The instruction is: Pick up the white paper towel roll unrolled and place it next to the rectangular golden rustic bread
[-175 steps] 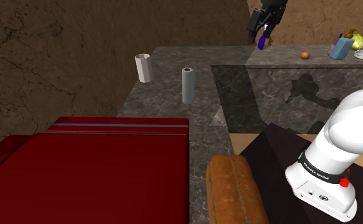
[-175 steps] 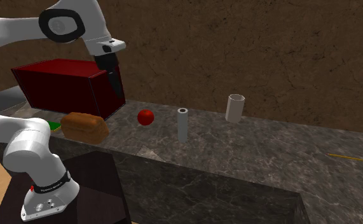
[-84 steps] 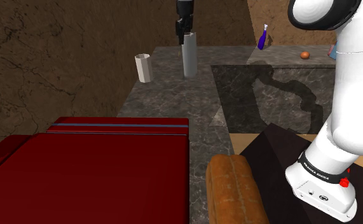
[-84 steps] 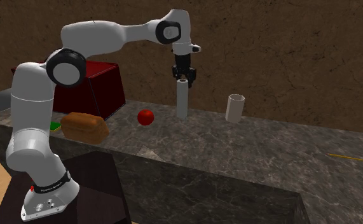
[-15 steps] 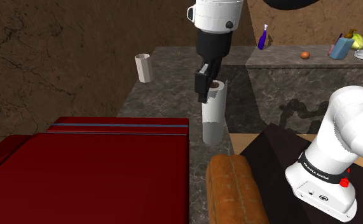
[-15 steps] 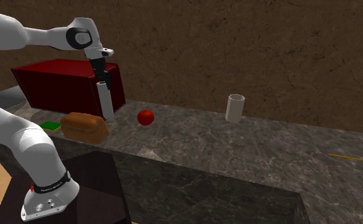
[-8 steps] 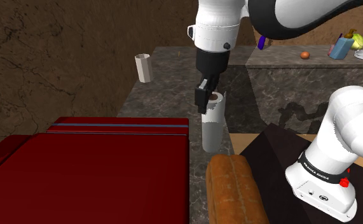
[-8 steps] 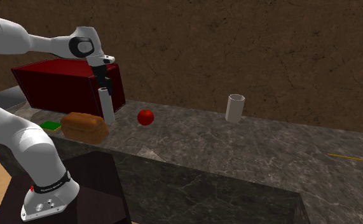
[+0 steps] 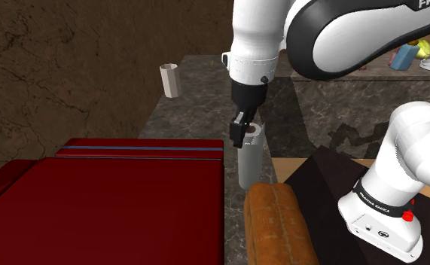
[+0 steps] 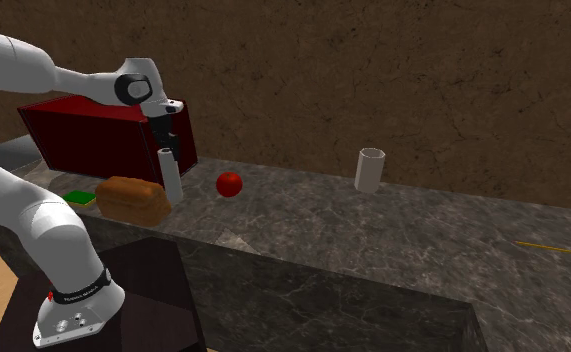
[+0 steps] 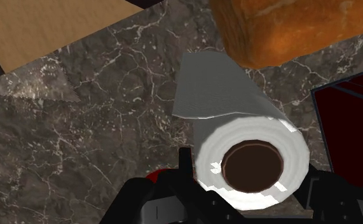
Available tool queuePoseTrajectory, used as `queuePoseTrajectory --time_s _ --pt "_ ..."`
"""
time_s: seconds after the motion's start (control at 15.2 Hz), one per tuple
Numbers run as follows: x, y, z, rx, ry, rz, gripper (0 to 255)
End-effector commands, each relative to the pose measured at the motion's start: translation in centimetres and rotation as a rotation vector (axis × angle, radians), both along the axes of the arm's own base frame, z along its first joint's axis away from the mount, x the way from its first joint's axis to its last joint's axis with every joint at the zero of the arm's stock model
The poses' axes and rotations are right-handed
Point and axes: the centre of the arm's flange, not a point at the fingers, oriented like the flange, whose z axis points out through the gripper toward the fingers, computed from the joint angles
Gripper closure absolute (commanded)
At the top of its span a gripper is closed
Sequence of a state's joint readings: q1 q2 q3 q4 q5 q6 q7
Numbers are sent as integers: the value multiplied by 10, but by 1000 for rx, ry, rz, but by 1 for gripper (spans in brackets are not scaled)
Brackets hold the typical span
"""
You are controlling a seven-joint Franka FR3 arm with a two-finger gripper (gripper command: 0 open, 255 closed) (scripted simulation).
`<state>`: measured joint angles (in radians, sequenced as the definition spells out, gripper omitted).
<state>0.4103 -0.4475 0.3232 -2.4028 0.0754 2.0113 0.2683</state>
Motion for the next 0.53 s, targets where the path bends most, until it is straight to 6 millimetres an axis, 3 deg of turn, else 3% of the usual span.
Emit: queuePoseTrajectory --time_s 0.0,0.46 --pt "0 -1 -10 0 -1 0 255" --pt "0 -1 -47 0 -1 0 255"
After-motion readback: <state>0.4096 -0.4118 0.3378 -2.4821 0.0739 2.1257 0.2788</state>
